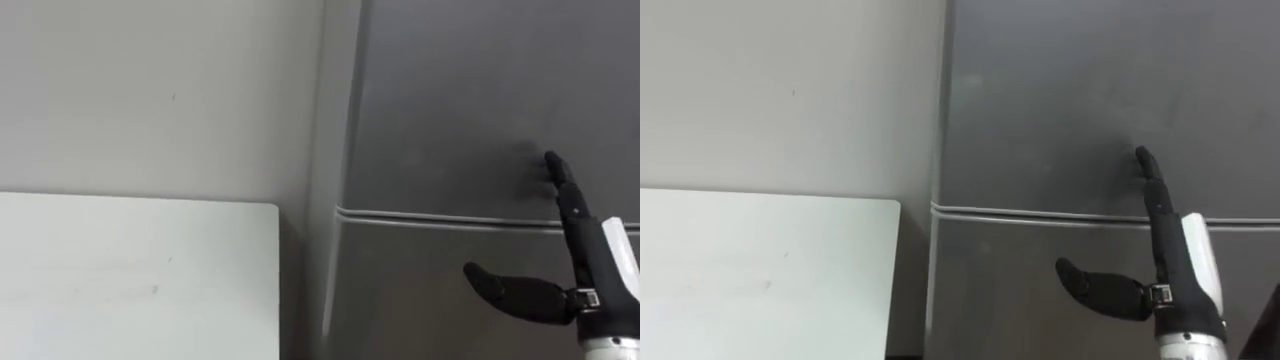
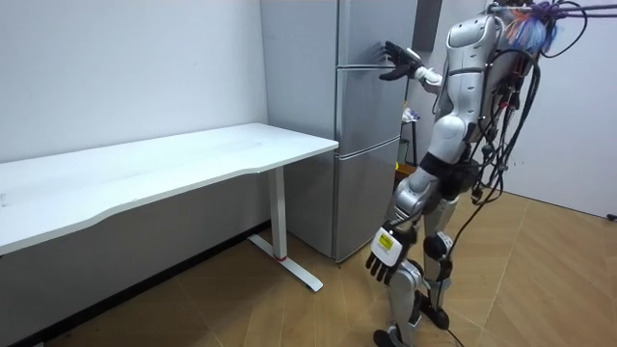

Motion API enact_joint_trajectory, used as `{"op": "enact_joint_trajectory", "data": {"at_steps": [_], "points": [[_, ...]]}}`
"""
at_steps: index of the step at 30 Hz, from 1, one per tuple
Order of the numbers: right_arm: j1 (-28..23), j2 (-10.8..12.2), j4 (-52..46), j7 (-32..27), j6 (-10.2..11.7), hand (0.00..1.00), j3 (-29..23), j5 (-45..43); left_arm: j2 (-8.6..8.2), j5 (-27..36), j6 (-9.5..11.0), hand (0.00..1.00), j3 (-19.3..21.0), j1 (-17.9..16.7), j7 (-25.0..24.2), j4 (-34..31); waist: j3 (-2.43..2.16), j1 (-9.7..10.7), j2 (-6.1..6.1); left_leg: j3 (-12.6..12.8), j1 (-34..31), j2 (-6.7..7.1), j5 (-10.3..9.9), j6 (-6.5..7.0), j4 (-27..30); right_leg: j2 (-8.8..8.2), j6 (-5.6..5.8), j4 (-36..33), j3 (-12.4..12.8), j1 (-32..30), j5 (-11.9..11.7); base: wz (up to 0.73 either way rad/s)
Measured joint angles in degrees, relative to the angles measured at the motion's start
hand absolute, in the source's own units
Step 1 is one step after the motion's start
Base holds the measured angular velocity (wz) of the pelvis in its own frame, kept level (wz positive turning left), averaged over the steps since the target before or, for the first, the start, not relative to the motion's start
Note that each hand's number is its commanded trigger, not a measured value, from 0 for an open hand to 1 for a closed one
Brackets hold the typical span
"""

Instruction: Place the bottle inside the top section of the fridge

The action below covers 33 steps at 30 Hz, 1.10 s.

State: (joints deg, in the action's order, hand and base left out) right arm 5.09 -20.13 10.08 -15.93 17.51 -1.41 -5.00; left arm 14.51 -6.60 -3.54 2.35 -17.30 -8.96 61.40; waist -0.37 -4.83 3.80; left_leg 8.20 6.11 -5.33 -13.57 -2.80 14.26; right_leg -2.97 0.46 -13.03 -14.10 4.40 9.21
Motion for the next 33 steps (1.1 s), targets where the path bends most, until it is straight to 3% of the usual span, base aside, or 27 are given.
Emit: {"op": "enact_joint_trajectory", "data": {"at_steps": [7,9,12,13,14,17,21,23,27,33], "points": [[-3.6,0.02,1.09,2.4,-0.66,0.0,-3.47,2.22,-0.33,-0.24,1.61,0.0,3.42,-1.54,-0.18,0.04,-0.24,1.62,-0.66,-1.57,-0.86,0.3,-0.1,0.16,0.89,-0.03,0.32,0.46,-0.54,0.64,-0.04,0.13],[-5.75,-0.04,0.7,4.17,-3.98,0.0,-6.39,6.63,-0.52,-0.27,1.85,0.0,5.17,-2.62,-0.2,-0.7,-0.37,2.43,-0.79,-2.39,-0.9,0.62,0.02,0.23,0.44,-0.26,0.56,0.3,-1.18,0.63,0.21,0.16],[-8.49,-0.05,0.42,3.97,-6.58,0.0,-12.15,13.44,-1.5,-0.09,2.45,0.0,9.21,-4.08,-0.25,-1.47,-0.56,3.63,-1.02,-2.51,-0.87,1.07,0.14,0.41,-0.48,-0.8,0.81,-0.1,-1.6,0.42,0.54,0.05],[-8.6,-0.05,0.42,3.54,-7.04,0.0,-13.26,14.59,-1.69,0.08,2.47,0.0,9.84,-4.38,-0.21,-1.52,-0.46,4.04,-1.09,-2.5,-0.91,1.2,0.18,0.48,-0.66,-0.93,0.9,-0.35,-1.59,0.46,0.72,0.0],[-8.6,-0.11,0.43,2.16,-7.51,0.0,-15.26,17.23,-1.86,0.31,2.48,0.0,10.62,-4.76,-0.07,-1.57,-0.09,4.75,-1.17,-2.49,-0.94,1.4,0.21,0.54,-0.8,-1.17,1.02,-0.8,-1.55,0.21,1.0,0.0],[-9.04,-0.16,1.25,-1.47,-7.58,0.0,-19.19,24.65,-1.85,0.42,2.69,0.0,11.97,-4.98,0.97,-1.58,0.0,6.22,-1.48,-2.52,-0.87,1.54,0.23,0.56,-0.95,-1.27,1.21,-0.63,-1.62,0.14,1.42,0.0],[-12.63,-0.05,7.3,-4.4,-7.4,0.0,-19.99,30.03,-1.89,2.3,3.52,0.0,12.09,-4.21,2.28,-1.74,0.32,6.5,-1.0,-1.96,-0.11,1.6,0.19,0.54,-1.19,-1.28,1.34,-0.41,-1.23,0.33,1.96,-0.02],[-14.73,1.44,10.7,-5.51,-7.64,0.0,-19.98,31.93,-2.38,2.49,3.54,0.0,12.03,-4.15,2.95,-1.89,0.34,6.01,-0.75,-1.0,0.35,1.59,0.12,0.56,-1.53,-1.26,1.46,-0.5,-0.6,0.37,2.22,-0.12],[-20.02,5.99,17.69,-7.55,-7.63,0.0,-19.29,33.93,-3.93,2.63,3.57,0.0,11.34,-5.02,5.07,-2.21,0.26,6.14,-1.49,-0.29,0.8,1.63,-0.37,0.67,-2.12,-1.27,1.73,-0.53,-0.26,0.6,2.42,-0.05],[-22.25,8.94,36.7,-8.34,-7.8,0.0,-15.63,33.58,-6.14,3.97,3.9,0.0,10.56,-5.11,8.3,-0.29,0.15,6.28,-3.03,0.32,1.79,1.82,-0.42,0.74,-2.68,-1.42,1.98,-0.59,0.47,0.56,2.89,-0.05]]}}
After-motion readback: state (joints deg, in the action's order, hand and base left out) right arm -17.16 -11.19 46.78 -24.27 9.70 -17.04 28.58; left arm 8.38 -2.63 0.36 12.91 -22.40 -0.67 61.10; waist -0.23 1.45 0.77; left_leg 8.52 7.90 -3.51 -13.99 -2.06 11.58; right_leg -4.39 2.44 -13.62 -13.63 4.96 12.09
